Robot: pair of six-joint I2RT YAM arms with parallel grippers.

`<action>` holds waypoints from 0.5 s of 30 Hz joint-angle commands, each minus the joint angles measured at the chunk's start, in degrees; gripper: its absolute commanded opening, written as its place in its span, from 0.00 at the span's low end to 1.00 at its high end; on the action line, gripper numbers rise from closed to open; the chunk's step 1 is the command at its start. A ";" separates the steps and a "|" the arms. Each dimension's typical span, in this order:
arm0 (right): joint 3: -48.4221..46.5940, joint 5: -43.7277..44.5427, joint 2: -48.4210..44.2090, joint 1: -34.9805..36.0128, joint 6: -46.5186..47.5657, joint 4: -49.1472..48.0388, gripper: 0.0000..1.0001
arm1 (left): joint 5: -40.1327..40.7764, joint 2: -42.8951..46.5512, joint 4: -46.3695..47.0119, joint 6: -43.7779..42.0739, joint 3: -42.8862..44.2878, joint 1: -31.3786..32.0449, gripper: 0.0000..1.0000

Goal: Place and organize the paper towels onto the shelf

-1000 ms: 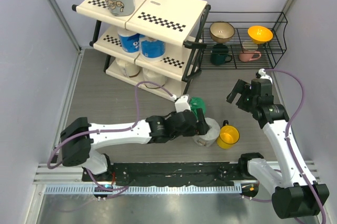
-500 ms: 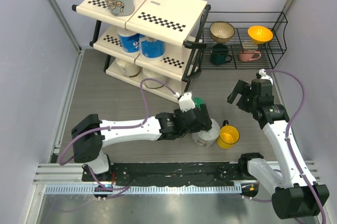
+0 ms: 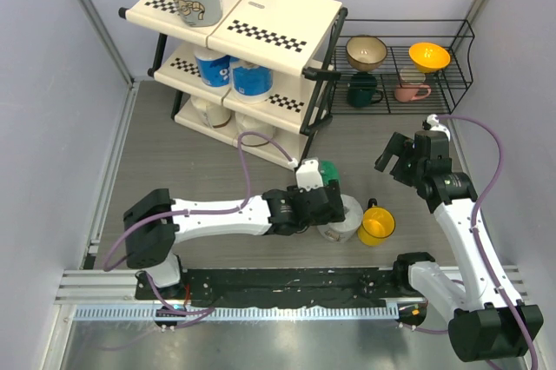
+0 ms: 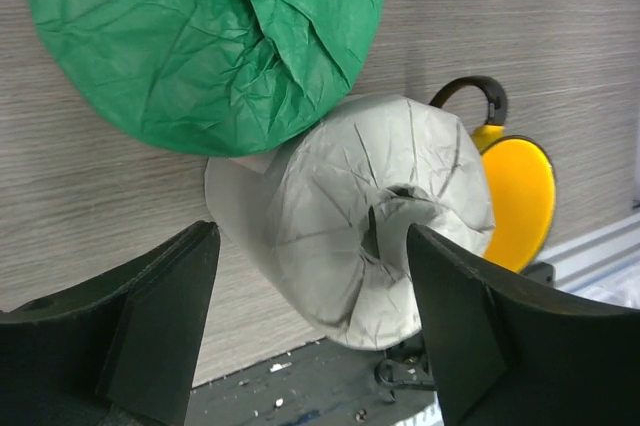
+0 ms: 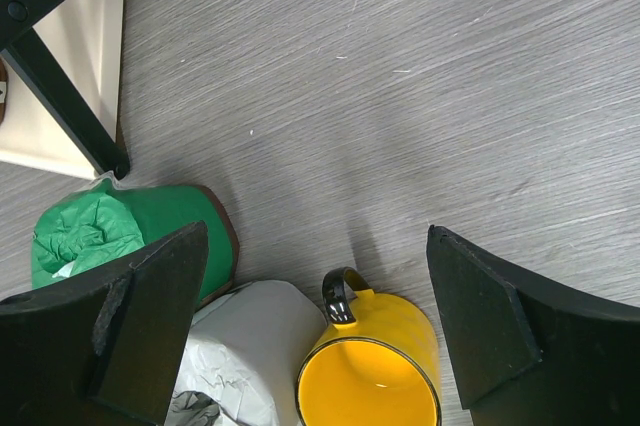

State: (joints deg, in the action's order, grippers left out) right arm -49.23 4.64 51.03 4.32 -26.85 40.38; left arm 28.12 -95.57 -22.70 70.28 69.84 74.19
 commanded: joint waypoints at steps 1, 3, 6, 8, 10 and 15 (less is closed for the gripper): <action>-1.39 0.80 -0.66 0.08 1.10 -0.65 0.96 | 2.03 -3.39 -1.46 0.38 3.37 0.43 0.79; -1.31 0.80 -0.66 0.08 1.10 -0.48 0.96 | 2.64 -4.62 -1.74 0.56 3.98 0.43 0.78; -1.13 0.80 -0.66 0.08 1.01 -0.48 0.96 | 2.73 -6.03 -2.09 0.38 4.94 0.43 0.75; -1.13 0.81 -0.58 -0.01 1.01 -0.48 0.96 | 2.82 -6.99 -2.87 0.38 5.48 0.43 0.71; -1.13 0.80 -0.66 -0.01 1.01 -0.48 0.96 | 2.82 -7.44 -3.40 0.47 5.92 0.43 0.68; -0.95 0.89 -0.93 0.08 1.10 -0.48 0.96 | 0.37 -5.26 0.09 -0.49 3.46 0.43 0.52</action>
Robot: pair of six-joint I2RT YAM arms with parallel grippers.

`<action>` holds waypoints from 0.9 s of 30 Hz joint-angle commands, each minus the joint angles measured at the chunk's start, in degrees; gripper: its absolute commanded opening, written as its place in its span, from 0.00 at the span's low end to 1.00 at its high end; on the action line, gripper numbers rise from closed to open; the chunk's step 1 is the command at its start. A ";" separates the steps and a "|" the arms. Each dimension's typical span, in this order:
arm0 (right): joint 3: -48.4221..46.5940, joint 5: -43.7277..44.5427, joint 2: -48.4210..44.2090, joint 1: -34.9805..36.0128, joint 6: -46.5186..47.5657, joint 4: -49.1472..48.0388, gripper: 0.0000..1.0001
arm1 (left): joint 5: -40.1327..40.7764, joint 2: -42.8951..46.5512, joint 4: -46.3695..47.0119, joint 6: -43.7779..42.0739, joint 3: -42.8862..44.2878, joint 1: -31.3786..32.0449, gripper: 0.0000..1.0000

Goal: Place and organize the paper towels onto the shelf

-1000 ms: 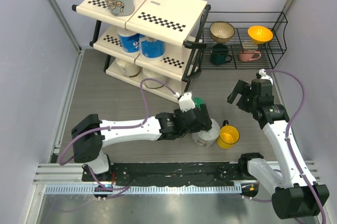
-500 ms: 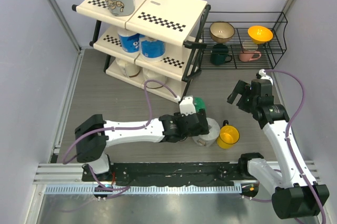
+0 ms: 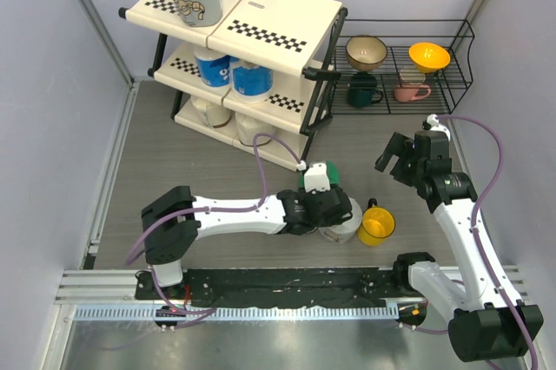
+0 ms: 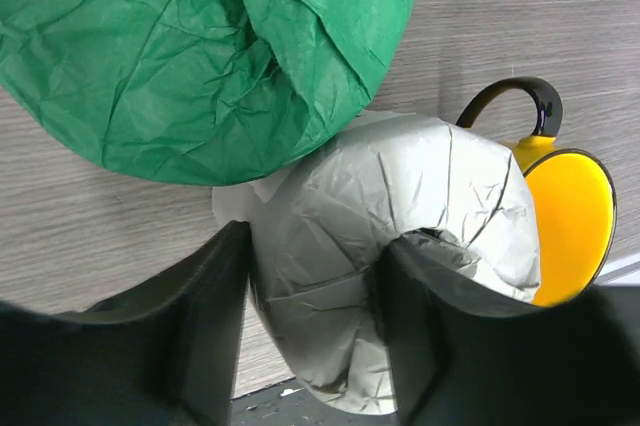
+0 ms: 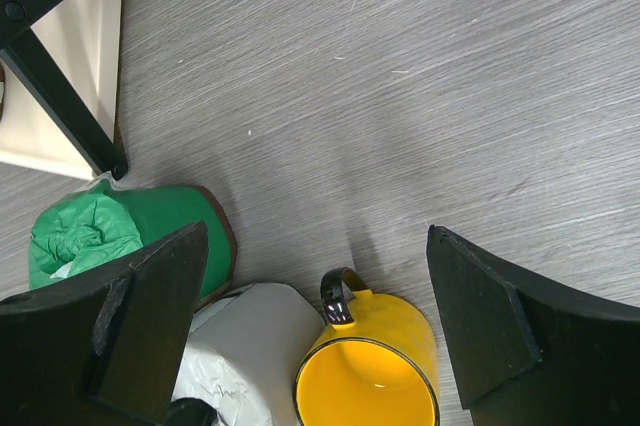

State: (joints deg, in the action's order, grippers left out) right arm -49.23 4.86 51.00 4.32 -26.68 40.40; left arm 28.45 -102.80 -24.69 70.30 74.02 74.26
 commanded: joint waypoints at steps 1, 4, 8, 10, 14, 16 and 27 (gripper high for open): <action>-0.87 0.76 -0.82 0.08 0.92 -0.59 0.96 | -0.14 2.78 2.88 -0.60 -1.50 0.36 0.48; -0.95 0.50 -0.82 -0.01 0.92 -0.59 0.96 | -0.76 6.73 2.89 -0.87 -2.48 0.36 0.44; -0.95 0.59 -0.90 0.08 0.84 -0.59 0.96 | -1.64 13.14 1.66 -1.92 -2.83 0.36 0.43; -1.04 0.59 -0.82 -0.01 0.84 -0.50 0.96 | -2.25 17.96 0.70 -3.23 -2.48 0.36 0.42; -0.87 0.50 -0.47 0.08 0.49 -0.50 0.96 | 0.46 26.76 -3.87 -5.26 -0.37 0.27 0.42; -0.95 -0.03 -0.29 -0.01 0.22 -0.59 0.96 | 3.35 31.84 -8.50 -6.75 3.21 -0.08 0.42; -1.04 -0.99 -0.20 0.08 -0.74 -0.59 0.96 | 13.91 36.45 -17.06 -29.33 37.46 -10.97 0.46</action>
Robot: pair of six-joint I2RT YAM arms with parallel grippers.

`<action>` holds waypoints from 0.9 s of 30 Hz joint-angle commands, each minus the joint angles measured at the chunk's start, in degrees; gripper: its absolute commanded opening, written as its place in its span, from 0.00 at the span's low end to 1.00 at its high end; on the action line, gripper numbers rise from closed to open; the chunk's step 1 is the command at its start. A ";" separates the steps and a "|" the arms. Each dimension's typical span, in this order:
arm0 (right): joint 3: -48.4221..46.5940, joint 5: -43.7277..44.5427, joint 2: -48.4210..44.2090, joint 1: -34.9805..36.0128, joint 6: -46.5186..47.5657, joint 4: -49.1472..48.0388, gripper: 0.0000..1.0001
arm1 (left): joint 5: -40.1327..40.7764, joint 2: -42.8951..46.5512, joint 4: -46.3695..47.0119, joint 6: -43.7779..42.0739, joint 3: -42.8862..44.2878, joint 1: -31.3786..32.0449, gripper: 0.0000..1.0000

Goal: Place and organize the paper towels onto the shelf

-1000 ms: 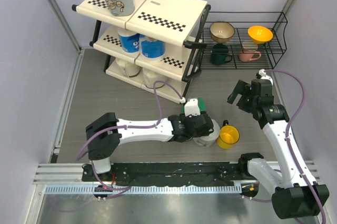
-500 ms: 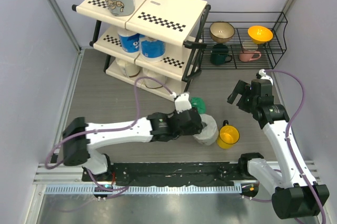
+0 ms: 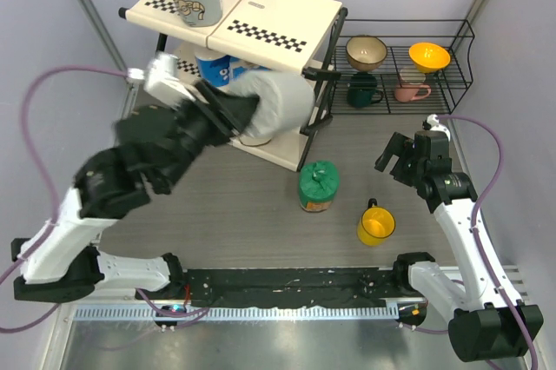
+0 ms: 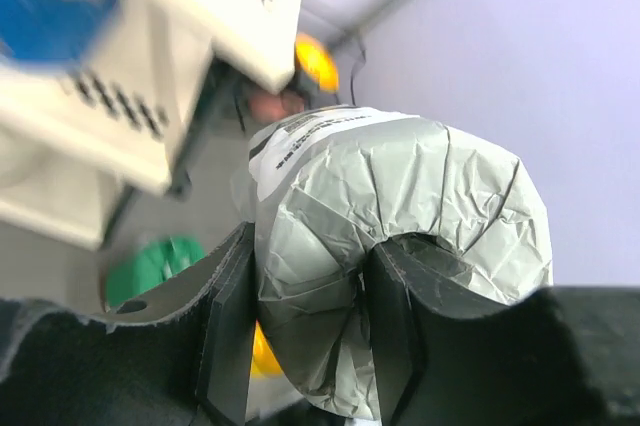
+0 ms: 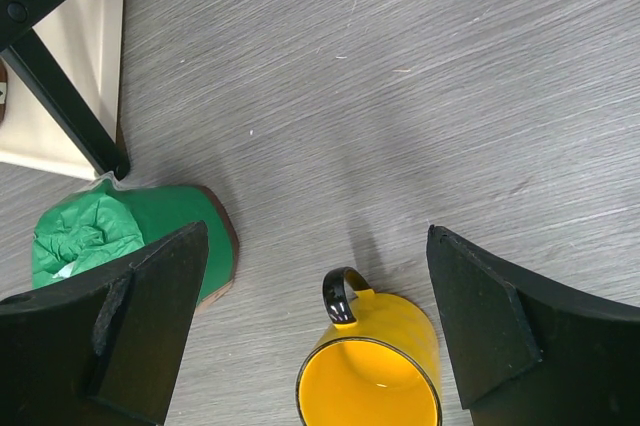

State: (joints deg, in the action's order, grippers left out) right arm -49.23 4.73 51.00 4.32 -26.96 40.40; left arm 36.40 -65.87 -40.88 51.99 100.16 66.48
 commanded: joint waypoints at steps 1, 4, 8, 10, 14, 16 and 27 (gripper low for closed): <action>-1.30 -1.04 -0.38 0.08 -0.46 -0.59 0.96 | 6.92 -1.19 -0.78 -12.77 13.98 -3.72 0.47; -1.48 -1.22 -0.38 0.08 -0.55 -0.68 0.96 | 10.61 -5.93 -0.51 -20.42 24.97 -5.13 0.47; -1.48 -0.95 -0.64 -0.01 -0.46 -0.50 0.96 | 11.41 -10.15 5.01 -27.37 30.26 -7.06 0.49; -1.57 -0.78 -0.64 0.08 -0.02 -0.50 0.96 | 10.19 -13.66 5.29 -28.43 34.30 -9.95 0.49; -2.27 0.01 -0.64 -0.01 0.77 0.03 0.96 | 1.24 -19.64 2.04 -23.26 40.46 -19.26 0.49; -2.53 0.45 -0.47 0.08 1.03 0.20 0.96 | -4.90 -22.01 1.25 -19.14 41.43 -25.31 0.49; -2.54 0.81 0.32 0.08 1.56 0.20 0.96 | -18.73 -27.03 0.98 -12.09 40.29 -38.88 0.49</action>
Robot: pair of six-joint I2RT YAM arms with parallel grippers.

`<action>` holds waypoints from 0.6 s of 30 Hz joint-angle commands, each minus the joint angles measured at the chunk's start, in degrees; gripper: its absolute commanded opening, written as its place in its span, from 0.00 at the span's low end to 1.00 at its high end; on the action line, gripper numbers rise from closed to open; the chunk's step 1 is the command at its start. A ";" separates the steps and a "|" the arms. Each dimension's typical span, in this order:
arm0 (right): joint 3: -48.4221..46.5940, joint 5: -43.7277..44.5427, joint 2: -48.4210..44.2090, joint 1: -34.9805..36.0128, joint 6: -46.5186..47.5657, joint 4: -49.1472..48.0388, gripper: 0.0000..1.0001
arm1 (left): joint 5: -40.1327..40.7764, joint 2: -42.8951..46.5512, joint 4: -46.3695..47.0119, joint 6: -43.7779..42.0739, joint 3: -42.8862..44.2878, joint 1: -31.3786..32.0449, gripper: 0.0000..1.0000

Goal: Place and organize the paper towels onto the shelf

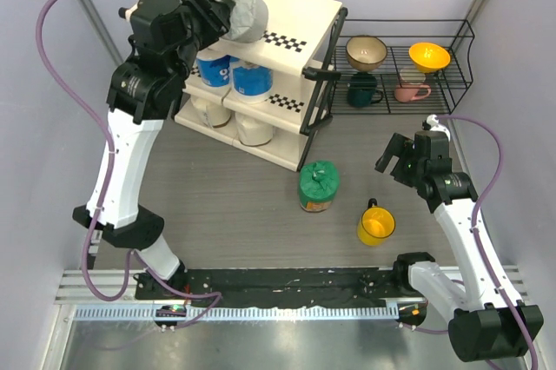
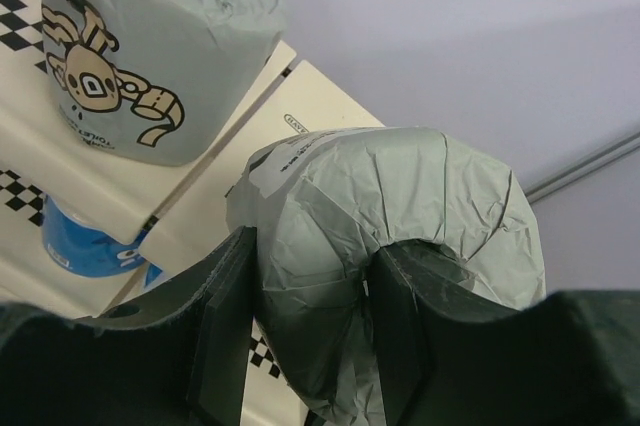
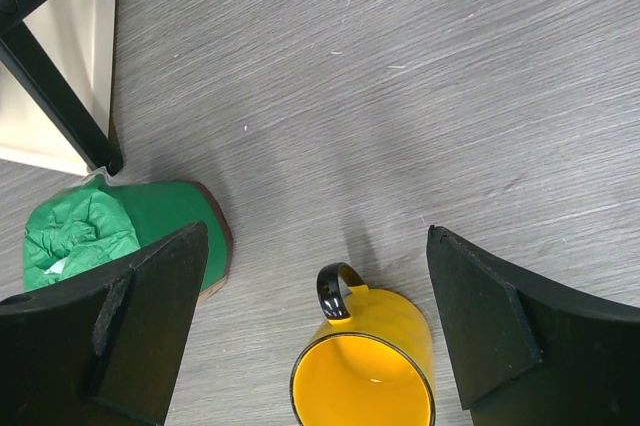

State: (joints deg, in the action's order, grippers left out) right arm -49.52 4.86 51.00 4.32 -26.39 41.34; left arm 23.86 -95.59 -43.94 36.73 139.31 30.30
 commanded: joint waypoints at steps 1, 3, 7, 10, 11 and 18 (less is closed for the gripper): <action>-2.16 0.59 0.50 0.08 0.99 -0.65 0.96 | -6.28 2.69 4.13 3.17 1.06 -3.05 0.49; -1.99 0.41 0.94 -0.01 0.90 -1.00 0.96 | -6.54 2.69 4.30 3.00 0.71 -3.84 0.49; -1.64 0.59 1.20 0.08 0.90 -1.35 0.96 | -8.73 2.78 5.09 3.96 -0.79 -5.96 0.49; -1.46 0.94 1.29 0.08 0.99 -1.61 0.96 | -10.32 2.17 5.71 4.84 -1.84 -6.92 0.49; -1.46 0.85 1.29 0.08 0.99 -1.62 0.96 | -10.32 1.90 5.71 4.84 -1.93 -7.10 0.49; -1.46 1.11 1.64 0.08 1.08 -1.70 0.96 | -10.67 0.58 6.15 5.02 -2.20 -8.15 0.52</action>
State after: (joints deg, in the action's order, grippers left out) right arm -49.52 5.21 52.27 4.32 -26.02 41.25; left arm 14.90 -95.20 -43.07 40.60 136.55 23.07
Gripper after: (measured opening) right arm 0.958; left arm 0.502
